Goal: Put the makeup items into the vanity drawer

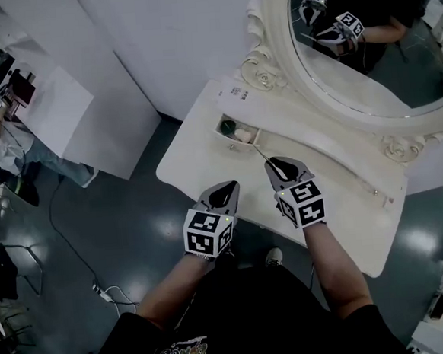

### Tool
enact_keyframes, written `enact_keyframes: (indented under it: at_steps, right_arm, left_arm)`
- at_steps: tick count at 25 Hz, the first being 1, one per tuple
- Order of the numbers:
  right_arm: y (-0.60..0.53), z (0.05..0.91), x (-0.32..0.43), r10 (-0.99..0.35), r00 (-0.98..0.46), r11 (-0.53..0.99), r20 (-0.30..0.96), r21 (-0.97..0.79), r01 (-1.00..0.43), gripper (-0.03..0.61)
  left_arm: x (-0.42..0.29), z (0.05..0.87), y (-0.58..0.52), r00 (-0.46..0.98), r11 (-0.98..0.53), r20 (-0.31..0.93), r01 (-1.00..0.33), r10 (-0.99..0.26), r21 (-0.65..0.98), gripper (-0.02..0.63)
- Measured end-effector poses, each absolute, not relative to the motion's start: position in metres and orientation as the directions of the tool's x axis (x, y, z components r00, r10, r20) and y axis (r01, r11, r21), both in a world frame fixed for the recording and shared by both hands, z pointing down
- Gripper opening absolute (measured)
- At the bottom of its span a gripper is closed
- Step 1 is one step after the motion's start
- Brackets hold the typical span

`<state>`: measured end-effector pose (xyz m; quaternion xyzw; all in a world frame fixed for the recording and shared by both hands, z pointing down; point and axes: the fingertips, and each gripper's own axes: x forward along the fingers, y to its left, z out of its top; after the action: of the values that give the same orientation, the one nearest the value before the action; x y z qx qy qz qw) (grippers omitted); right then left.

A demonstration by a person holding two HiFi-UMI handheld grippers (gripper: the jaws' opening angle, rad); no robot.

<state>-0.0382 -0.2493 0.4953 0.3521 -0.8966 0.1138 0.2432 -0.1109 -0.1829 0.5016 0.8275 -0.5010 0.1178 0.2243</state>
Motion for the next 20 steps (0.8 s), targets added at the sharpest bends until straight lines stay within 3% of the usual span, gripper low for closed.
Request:
enact_keyframes:
  at_steps: [20]
  right_arm:
    - [-0.327,0.55,-0.101,-0.536,-0.555,0.735,0.636,0.028,-0.677,0.067]
  left_arm:
    - [-0.176,0.534,-0.242,0.491,-0.403,0.462,-0.871,-0.739,0.281,0.008]
